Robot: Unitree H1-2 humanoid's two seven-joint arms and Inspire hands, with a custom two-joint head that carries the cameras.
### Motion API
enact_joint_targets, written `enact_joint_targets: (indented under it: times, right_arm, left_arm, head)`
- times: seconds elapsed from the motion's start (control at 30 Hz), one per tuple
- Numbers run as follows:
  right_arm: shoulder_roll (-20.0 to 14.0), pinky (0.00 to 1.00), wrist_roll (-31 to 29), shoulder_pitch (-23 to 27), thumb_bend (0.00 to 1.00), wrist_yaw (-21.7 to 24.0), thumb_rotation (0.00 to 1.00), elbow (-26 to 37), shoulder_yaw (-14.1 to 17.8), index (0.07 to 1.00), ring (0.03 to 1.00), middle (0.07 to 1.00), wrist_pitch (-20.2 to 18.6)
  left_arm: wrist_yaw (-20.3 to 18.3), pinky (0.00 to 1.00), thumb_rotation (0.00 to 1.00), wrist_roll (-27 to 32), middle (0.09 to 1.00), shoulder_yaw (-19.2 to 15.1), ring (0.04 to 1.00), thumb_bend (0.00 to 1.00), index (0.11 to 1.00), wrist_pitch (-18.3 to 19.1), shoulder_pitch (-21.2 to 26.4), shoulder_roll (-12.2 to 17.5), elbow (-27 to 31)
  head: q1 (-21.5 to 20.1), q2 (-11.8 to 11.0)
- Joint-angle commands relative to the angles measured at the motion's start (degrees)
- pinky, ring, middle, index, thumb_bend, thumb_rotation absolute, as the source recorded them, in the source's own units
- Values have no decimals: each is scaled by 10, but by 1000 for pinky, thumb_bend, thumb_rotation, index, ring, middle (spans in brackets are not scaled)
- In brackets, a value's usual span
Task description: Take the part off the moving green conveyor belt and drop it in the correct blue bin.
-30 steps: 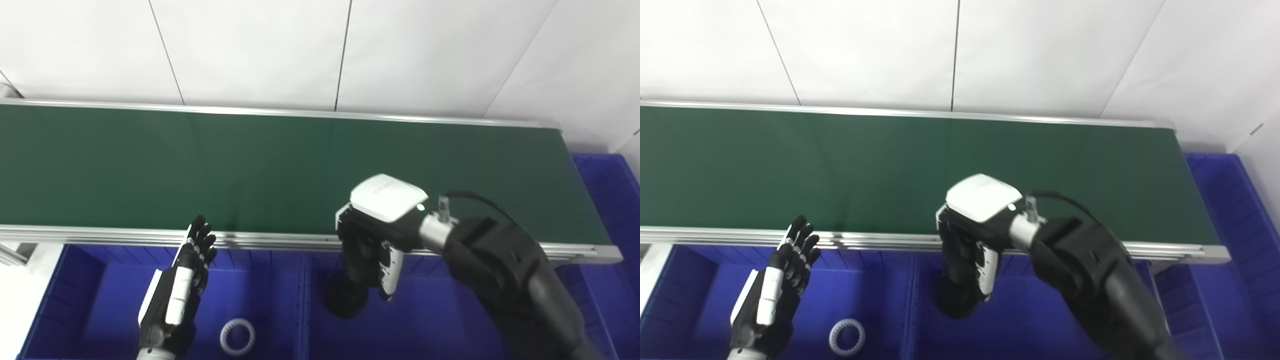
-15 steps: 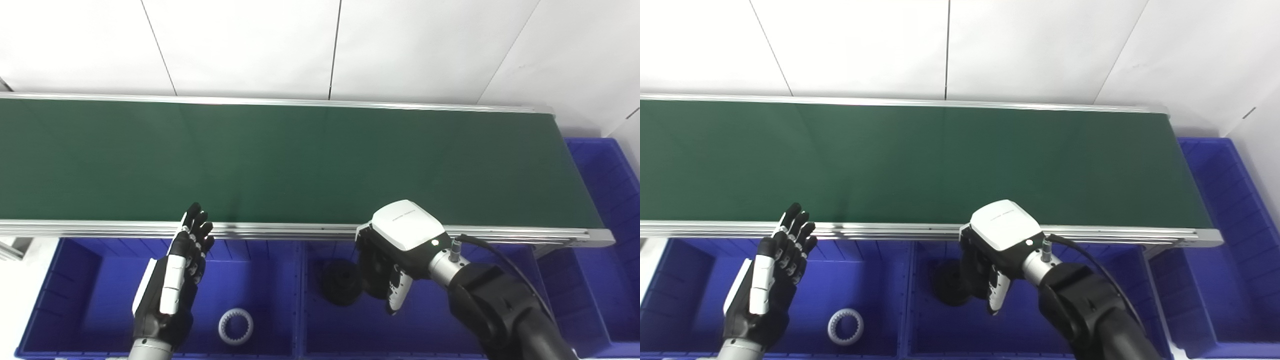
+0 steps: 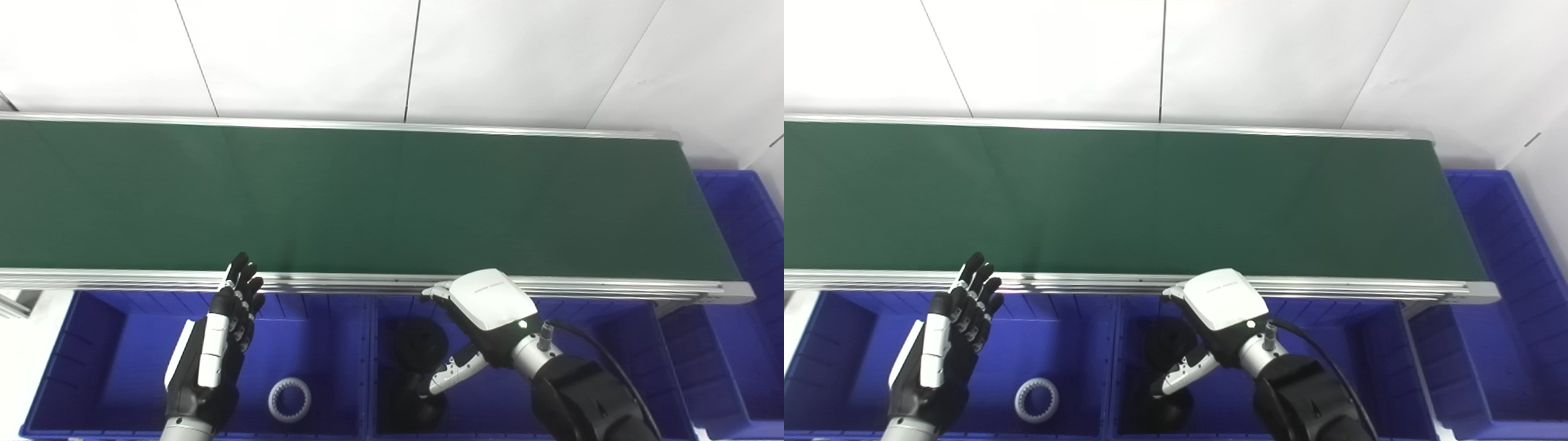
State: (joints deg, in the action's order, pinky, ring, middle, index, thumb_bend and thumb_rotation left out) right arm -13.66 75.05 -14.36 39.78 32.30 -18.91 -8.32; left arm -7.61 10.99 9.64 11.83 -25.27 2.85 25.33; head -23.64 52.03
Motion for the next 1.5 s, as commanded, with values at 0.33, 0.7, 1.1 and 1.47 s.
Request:
enact_joint_targets:
  times: [0.33, 0.7, 1.1, 1.47]
  right_arm:
    - [54, 665, -108, -59, 1000, -77, 811, 67, 32, 821, 764, 806, 11]
    - [318, 702, -556, -250, 792, -394, 950, -32, 79, 839, 786, 834, 133]
    - [283, 887, -565, -201, 743, -564, 1000, -238, 125, 1000, 931, 990, 351]
    - [266, 957, -532, -192, 747, -621, 1000, -253, 96, 1000, 978, 1000, 352]
  left_arm:
    - [1, 1000, 930, -8, 1000, 4, 1000, 577, 1000, -6, 2, -5, 21]
    - [10, 1000, 906, -57, 1000, 6, 1000, 593, 1000, -89, 5, -12, -4]
    - [19, 1000, 957, -126, 1000, -1, 1000, 612, 1000, -197, 8, -13, -46]
    - [33, 1000, 999, -144, 1000, -7, 1000, 554, 1000, -265, -17, -22, -69]
  head:
    - [14, -3]
    - [65, -32]
    - [61, -44]
    - [59, -40]
